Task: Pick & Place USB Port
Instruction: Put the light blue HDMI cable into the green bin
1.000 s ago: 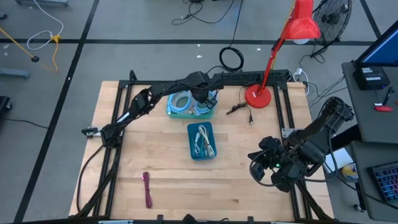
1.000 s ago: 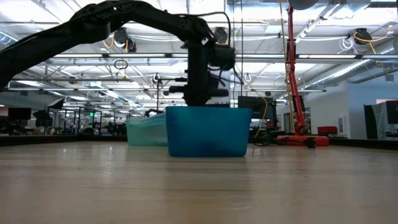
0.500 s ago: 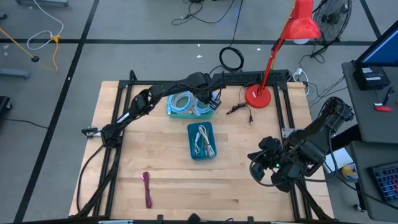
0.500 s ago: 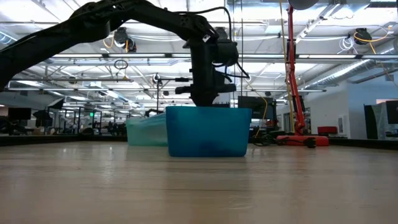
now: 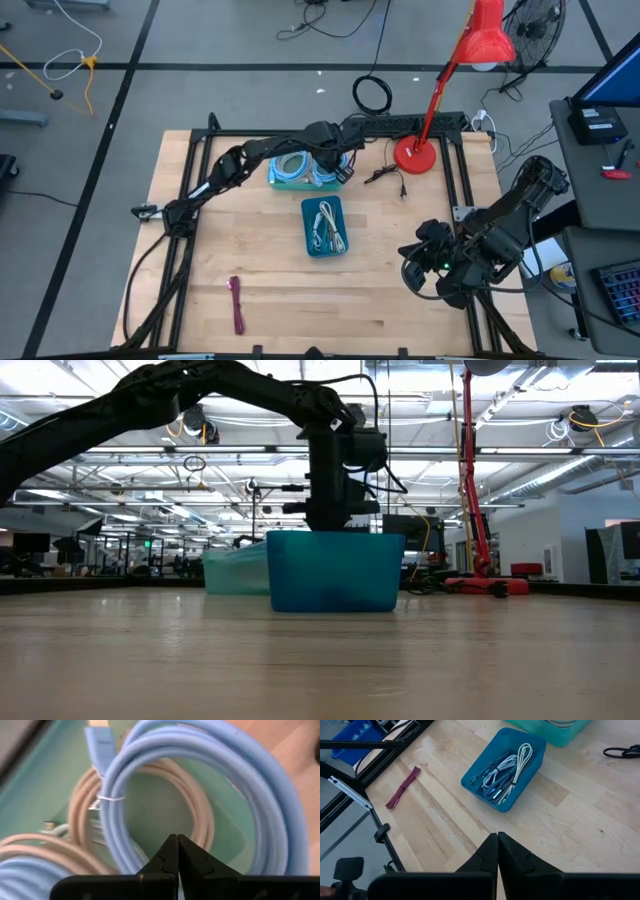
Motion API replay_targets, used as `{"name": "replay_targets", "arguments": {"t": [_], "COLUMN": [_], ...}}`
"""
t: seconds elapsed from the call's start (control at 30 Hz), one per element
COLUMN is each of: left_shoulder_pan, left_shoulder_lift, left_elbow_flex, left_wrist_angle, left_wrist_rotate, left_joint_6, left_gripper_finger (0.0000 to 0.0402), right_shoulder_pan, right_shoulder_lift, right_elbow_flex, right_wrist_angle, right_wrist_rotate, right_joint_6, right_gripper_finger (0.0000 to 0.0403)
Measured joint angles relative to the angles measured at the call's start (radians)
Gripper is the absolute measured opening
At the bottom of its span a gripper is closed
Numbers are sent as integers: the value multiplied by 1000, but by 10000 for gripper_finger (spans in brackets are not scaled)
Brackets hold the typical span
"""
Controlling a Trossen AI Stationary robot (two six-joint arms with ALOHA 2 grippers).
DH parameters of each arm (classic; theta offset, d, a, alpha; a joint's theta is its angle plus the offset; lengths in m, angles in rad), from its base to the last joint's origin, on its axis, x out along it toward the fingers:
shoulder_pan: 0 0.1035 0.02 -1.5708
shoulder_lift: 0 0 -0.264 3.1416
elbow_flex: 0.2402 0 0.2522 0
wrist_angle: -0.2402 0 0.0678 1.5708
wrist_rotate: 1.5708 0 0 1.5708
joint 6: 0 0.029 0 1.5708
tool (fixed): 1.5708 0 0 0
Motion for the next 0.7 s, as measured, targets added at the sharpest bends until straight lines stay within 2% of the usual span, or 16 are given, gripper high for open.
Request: {"name": "replay_targets", "arguments": {"t": [0.17,0.4,0.53,0.7], "left_shoulder_pan": [1,-14,-46,-63], "left_shoulder_lift": [-32,-42,-44,-47], "left_elbow_flex": [0,2,2,2], "left_wrist_angle": [6,50,44,16], "left_wrist_rotate": [-18,214,184,76], "left_joint_6": [0,36,73,72], "left_gripper_finger": [0,0,0,0], "right_shoulder_pan": [0,0,0,0], "right_shoulder_lift": [0,0,0,0], "right_elbow_flex": [0,0,0,0], "right_wrist_angle": [2,8,16,21], "right_wrist_rotate": [0,0,0,0], "right_joint_6": [0,0,0,-1], "right_gripper_finger": [0,0,0,0]}}
